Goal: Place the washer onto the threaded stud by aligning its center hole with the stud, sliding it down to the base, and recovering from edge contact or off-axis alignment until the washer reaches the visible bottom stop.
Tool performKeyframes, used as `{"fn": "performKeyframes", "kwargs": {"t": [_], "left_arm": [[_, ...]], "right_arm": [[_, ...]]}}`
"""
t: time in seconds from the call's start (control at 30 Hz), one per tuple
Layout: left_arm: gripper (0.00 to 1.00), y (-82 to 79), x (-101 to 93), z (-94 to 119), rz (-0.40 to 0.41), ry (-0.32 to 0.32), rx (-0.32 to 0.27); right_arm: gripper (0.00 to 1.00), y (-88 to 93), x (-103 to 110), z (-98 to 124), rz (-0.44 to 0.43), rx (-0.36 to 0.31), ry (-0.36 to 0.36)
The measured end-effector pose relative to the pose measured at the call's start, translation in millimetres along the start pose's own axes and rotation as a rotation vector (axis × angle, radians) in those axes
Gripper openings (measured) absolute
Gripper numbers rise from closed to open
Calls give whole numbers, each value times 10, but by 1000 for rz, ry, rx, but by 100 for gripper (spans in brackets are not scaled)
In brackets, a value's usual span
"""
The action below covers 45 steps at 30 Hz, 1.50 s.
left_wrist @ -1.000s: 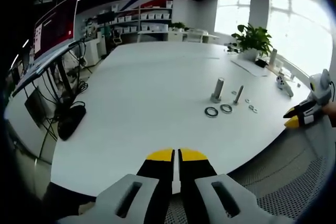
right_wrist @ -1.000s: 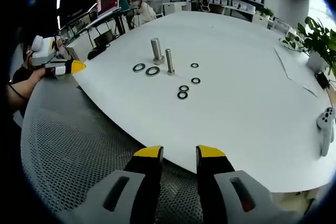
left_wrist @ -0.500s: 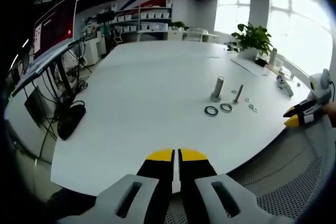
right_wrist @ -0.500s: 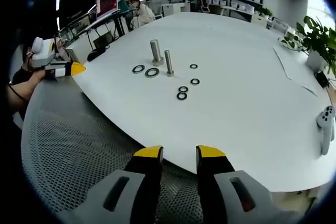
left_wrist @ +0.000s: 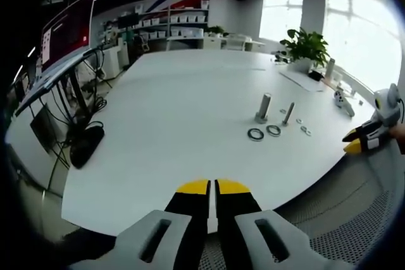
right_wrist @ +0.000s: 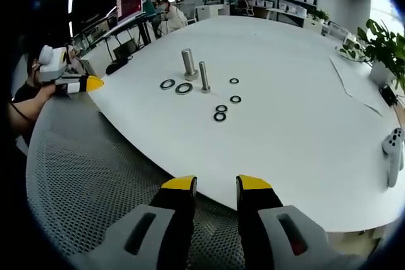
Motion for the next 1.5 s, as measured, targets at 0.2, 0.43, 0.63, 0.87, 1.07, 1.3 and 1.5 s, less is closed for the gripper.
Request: {"fn": "performKeyframes", "kwargs": {"t": [0.2, 0.43, 0.63, 0.87, 1.07, 1.3, 1.5], "left_arm": [[0, 5, -3, -1, -1, 2, 6], [0, 6, -1, -3, -1, 3, 5], [0, 5, -2, -1, 0, 2, 4], [1, 30, -9, -8, -9, 14, 36], [1, 36, -23, -21, -74, 25, 73], [0, 38, -98, -94, -228, 137, 173], [0, -73, -68, -204, -211, 217, 227]], "right_arm": [[28, 1, -3, 0, -2, 0, 3], [28, 2, -7, 2, -7, -4, 7], [28, 1, -7, 3, -9, -10, 9], [27, -7, -6, 2, -4, -14, 8], [27, -15, -15, 2, -3, -21, 19], [26, -31, -12, -5, 12, -30, 14], [26, -23, -3, -11, 13, -8, 9]]}}
Point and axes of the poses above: the point that each gripper's makers call its tool centre point, and the gripper's own axes: z roughly backward along the fingers, x roughly to its left, y roughly out of its underside, the point moved 9 cm from there along z, roughly backward along the fingers, and after that the axes turned 11 degrees about -x, right-handed, at the moved point
